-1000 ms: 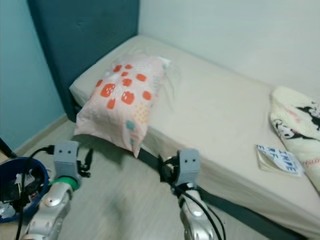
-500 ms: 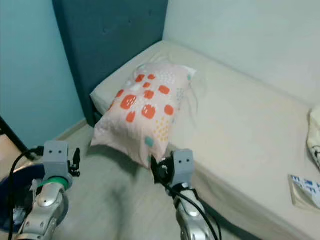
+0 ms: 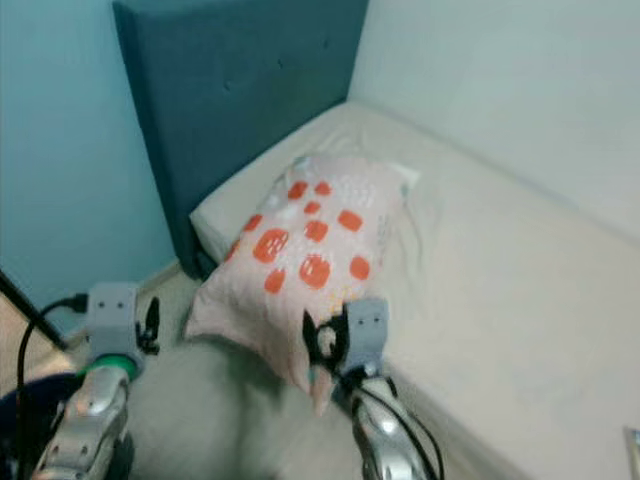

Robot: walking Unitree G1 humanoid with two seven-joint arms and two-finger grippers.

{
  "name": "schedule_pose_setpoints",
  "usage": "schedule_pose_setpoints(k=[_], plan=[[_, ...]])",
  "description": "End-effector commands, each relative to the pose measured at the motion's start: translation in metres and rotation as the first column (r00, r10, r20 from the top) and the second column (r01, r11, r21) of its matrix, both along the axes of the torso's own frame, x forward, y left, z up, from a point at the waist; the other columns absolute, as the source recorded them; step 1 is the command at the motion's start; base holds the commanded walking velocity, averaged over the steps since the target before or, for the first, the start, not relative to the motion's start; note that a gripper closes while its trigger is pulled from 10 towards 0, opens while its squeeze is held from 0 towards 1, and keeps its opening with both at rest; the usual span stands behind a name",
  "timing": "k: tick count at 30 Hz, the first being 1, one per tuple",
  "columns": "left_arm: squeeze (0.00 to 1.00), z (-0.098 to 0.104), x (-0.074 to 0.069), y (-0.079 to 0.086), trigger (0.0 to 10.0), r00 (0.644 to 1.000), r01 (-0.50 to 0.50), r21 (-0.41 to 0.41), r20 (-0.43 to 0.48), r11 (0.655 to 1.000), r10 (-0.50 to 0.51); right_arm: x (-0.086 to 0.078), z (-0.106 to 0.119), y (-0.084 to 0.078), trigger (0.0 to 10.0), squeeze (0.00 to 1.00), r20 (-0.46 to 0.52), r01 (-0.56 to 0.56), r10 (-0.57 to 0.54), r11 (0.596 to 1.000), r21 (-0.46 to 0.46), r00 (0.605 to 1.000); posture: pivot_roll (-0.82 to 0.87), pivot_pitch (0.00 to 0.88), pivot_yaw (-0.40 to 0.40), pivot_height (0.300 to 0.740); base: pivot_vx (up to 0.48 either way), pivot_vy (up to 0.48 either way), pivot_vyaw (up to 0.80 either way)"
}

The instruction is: Clean up the room

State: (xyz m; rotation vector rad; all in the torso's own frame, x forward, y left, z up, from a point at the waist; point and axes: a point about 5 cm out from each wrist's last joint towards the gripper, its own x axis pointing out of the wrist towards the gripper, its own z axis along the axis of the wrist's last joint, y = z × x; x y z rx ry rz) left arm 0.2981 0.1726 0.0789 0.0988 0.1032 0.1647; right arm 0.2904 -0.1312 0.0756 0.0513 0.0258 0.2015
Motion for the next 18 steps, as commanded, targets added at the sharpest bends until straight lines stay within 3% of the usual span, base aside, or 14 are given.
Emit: schedule_pose_setpoints(k=[1,18], plan=[[0.00,-0.0017,-0.0010,-0.0065,10.0,1.000,0.021,-0.003,-0.007,1.000,-0.021,-0.0036,-0.0078,-0.0106,10.0,0.00,-0.035,0.036,-0.036,0.999,-0.003,0.999,-0.04,0.090,-0.006,0.740,0.461,0.000,-0.80],[0.00,-0.0008,0.0010,-0.0068,10.0,0.999,0.034,0.007,-0.008,0.999,-0.034,-0.0024,-0.0082,-0.0108,10.0,0.00,-0.037,0.042,-0.042,0.999,-0.003,0.998,-0.04,0.086,-0.003,0.740,0.445,0.000,-0.80]])
